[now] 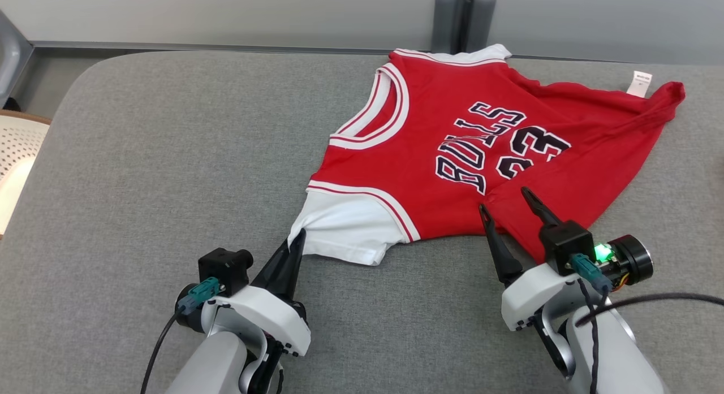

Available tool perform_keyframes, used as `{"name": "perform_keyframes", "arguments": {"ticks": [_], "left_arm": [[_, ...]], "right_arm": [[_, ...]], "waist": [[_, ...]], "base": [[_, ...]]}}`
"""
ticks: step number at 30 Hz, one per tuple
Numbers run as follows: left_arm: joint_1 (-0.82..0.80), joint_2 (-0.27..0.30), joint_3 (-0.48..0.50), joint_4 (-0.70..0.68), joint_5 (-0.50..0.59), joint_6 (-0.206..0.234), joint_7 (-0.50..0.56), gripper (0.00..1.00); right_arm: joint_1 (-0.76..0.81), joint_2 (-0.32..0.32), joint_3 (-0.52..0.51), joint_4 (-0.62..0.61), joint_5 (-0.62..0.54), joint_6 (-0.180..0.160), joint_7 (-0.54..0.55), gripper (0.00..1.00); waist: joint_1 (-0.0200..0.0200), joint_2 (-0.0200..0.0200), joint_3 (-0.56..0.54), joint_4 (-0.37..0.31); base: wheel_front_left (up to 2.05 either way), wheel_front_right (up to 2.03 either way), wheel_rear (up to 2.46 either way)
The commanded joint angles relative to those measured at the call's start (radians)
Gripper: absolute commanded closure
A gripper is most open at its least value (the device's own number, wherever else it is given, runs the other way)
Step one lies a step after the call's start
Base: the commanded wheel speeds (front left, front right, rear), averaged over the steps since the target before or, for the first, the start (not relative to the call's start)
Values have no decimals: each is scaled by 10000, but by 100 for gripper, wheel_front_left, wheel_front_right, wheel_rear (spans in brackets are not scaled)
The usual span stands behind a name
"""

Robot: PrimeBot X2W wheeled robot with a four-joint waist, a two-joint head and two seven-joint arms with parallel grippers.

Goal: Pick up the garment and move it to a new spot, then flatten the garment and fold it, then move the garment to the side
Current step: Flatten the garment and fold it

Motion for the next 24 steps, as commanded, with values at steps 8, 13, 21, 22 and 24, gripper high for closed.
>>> {"name": "perform_keyframes", "arguments": {"ticks": [8,13,21,22,24], "left_arm": [[63,1,-362,-318,-170,-4,-62,100],[72,-9,-413,-409,-216,-6,-60,100],[12,-15,-458,-510,-196,-8,-61,100],[15,-16,-468,-517,-205,-9,-61,100],[22,-15,-483,-519,-222,-9,-61,100]], "right_arm": [[-826,-33,-431,1633,-593,-4,341,0],[-1014,-36,-467,2095,-588,-4,319,0],[-1325,-36,-536,2769,-416,-4,126,87],[-1362,-34,-529,2836,-385,-4,82,100],[-1396,-34,-538,2958,-369,-4,17,100]], "waist": [[0,0,150,523],[0,0,202,603],[0,0,333,683],[0,0,340,686],[0,0,346,692]], "base": [[0,0,0],[0,0,0],[0,0,0],[0,0,0],[0,0,0]]}}
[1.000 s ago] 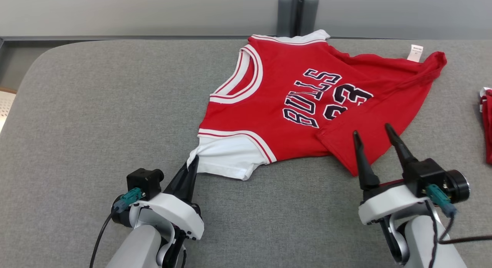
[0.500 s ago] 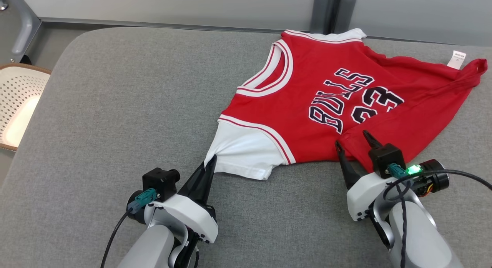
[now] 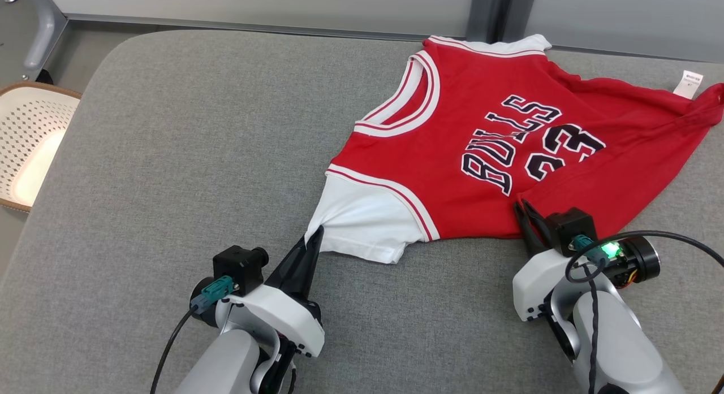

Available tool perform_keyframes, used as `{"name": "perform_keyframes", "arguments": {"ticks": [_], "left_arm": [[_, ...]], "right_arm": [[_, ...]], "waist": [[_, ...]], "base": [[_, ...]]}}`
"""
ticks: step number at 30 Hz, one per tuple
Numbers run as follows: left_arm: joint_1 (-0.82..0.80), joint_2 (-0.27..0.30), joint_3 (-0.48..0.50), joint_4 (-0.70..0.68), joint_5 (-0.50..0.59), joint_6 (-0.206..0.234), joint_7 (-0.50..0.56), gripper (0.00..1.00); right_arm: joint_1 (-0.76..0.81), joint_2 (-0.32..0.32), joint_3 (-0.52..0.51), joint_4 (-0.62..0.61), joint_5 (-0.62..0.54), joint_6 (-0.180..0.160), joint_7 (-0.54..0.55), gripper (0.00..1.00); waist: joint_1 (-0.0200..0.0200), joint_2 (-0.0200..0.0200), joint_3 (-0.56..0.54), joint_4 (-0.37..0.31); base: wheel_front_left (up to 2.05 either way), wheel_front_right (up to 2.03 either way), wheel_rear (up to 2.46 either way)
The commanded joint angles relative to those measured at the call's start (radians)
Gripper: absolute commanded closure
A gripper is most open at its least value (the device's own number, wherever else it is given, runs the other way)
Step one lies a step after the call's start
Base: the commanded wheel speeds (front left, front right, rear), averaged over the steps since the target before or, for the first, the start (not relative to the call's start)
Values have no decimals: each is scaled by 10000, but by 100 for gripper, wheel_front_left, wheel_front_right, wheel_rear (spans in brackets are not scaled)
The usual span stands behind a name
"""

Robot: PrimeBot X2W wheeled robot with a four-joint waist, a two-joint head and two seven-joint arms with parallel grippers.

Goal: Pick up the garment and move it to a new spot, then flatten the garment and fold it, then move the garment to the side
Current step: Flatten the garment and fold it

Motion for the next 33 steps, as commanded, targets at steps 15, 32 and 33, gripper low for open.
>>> {"name": "perform_keyframes", "arguments": {"ticks": [15,32,33], "left_arm": [[357,57,971,-491,-271,-7,-49,100],[-460,636,2737,-5011,-3761,206,699,100],[-612,612,2823,-5415,-3876,324,813,100]], "right_arm": [[449,-33,-1732,-706,1935,-4,-952,100],[-523,-31,-3870,-5402,3862,-4,348,100],[-694,-31,-3910,-5633,3897,-4,420,100]], "waist": [[0,-1,-623,-395],[0,-1,-2198,-1140],[0,-1,-2310,-1142]], "base": [[0,0,0],[0,0,0],[0,0,0]]}}
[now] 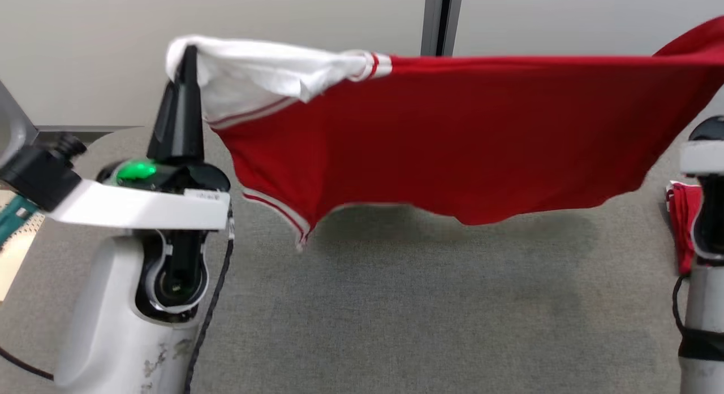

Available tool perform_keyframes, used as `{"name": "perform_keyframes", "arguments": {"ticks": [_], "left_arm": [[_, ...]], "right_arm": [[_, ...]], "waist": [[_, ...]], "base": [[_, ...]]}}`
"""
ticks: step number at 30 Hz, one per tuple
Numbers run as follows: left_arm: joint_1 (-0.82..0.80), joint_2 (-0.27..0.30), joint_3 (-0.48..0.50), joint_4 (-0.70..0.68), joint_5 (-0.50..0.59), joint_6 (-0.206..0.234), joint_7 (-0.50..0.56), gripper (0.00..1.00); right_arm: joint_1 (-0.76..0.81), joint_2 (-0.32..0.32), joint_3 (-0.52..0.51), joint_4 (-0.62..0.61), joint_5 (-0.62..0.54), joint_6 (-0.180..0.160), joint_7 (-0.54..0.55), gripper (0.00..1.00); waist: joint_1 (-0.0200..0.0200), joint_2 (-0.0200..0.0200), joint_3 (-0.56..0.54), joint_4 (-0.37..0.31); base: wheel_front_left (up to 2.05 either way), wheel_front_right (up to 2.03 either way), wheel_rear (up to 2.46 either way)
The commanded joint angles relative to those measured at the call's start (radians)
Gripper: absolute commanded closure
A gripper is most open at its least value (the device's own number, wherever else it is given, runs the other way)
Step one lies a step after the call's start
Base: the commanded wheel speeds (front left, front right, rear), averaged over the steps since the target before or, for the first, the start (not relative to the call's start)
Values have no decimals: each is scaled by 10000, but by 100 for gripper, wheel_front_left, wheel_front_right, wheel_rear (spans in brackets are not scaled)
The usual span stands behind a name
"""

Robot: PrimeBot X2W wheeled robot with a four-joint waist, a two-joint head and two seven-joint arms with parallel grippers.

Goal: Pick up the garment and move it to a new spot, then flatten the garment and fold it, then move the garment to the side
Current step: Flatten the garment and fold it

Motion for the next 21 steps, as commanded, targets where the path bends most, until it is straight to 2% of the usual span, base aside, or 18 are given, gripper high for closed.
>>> {"name": "perform_keyframes", "arguments": {"ticks": [1,4,7,11,13,17,20,21], "left_arm": [[-181,18,106,-187,-94,98,25,100],[-746,-85,403,-1356,-406,688,298,100],[-1303,-74,521,-2334,-203,1347,536,100],[-1912,-102,660,-3091,-281,2213,1041,100],[-2129,155,617,-3118,-24,2517,1371,100],[-2636,454,656,-2600,34,2847,1924,100],[-3309,671,760,-1813,-108,2785,2244,100],[-4026,802,876,-1112,-138,2679,2298,100]], "right_arm": [[-106,-37,-40,-127,25,-4,36,100],[-573,-37,-213,-735,-14,-4,178,100],[-902,-36,-480,-1270,-8,-5,330,100],[-1075,-36,-883,-1786,99,-11,668,100],[-1102,-39,-913,-1938,-25,-11,934,100],[-1623,-42,-753,-1737,-199,-11,1551,100],[-2561,-40,-616,-1131,-130,-11,1983,100],[-3579,-45,-533,-572,-306,-11,2103,100]], "waist": [[0,-1,-220,-35],[0,-1,-475,-23],[0,-1,-627,4],[0,-1,-686,58],[0,-1,-616,85],[0,-1,-90,49],[0,-1,758,36],[0,-1,1472,44]], "base": [[0,0,0],[0,0,0],[0,0,0],[0,0,0],[0,0,0],[0,0,0],[0,0,0],[0,0,0]]}}
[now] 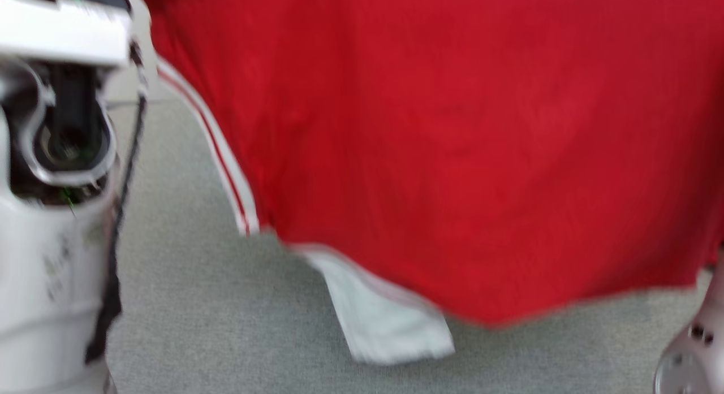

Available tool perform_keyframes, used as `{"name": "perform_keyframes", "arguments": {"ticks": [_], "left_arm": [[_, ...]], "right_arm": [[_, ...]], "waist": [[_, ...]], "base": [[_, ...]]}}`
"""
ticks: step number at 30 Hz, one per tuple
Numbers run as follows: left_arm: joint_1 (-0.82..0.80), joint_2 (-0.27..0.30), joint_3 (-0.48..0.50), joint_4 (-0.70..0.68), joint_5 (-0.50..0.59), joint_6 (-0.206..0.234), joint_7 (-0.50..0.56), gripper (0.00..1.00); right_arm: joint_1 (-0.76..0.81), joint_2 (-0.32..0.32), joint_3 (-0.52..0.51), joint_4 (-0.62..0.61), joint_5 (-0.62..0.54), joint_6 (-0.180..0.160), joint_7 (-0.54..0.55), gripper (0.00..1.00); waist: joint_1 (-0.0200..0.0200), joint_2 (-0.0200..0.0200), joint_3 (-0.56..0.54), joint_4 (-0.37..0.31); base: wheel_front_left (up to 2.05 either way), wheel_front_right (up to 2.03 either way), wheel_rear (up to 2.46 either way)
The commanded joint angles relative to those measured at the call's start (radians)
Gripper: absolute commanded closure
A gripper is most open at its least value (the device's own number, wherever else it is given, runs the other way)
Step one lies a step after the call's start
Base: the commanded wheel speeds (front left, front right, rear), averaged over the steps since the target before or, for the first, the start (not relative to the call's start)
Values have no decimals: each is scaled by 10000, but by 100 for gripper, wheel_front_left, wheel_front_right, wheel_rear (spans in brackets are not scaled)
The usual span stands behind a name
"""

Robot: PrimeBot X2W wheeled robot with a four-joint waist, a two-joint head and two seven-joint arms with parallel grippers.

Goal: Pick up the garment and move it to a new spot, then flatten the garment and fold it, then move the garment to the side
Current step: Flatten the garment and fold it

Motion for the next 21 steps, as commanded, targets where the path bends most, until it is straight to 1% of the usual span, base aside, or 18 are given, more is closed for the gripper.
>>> {"name": "perform_keyframes", "arguments": {"ticks": [1,4,6,9,11,15,18,19,21], "left_arm": [[-849,178,217,676,-54,-146,-34,100],[-2314,405,270,1958,170,-535,-297,100],[-3351,489,257,2826,285,-809,-503,100],[-4753,559,370,4090,445,-1202,-1107,100],[-5451,497,466,4885,427,-1429,-1492,100],[-6110,446,314,6146,614,-2095,-2208,100],[-5950,345,-106,6845,742,-2645,-2405,100],[-5950,345,-106,6845,742,-2645,-2405,100],[-5643,397,-477,7364,927,-2868,-2502,100]], "right_arm": [[-1084,-45,151,509,-226,-21,6,100],[-2928,-59,289,1739,-559,-21,-298,100],[-4293,-44,574,2595,-765,-21,-638,100],[-5936,-55,693,3913,-1069,-21,-1511,100],[-6714,-59,573,4709,-1353,-23,-2155,100],[-7394,-62,243,6202,-1554,-23,-3158,100],[-7087,-62,50,7097,-1599,-23,-3537,100],[-7087,-62,50,7097,-1599,-23,-3537,100],[-6711,-61,-179,7647,-1480,-21,-3699,100]], "waist": [[0,-1,1416,-12],[0,-1,2525,39],[0,-1,3201,94],[0,-1,3890,214],[0,-1,4200,276],[0,-1,4562,405],[0,-1,4751,469],[0,-1,4751,469],[0,-1,4841,487]], "base": [[0,0,0],[0,0,0],[0,0,0],[0,0,0],[0,0,0],[0,0,0],[0,0,0],[0,0,0],[0,0,0]]}}
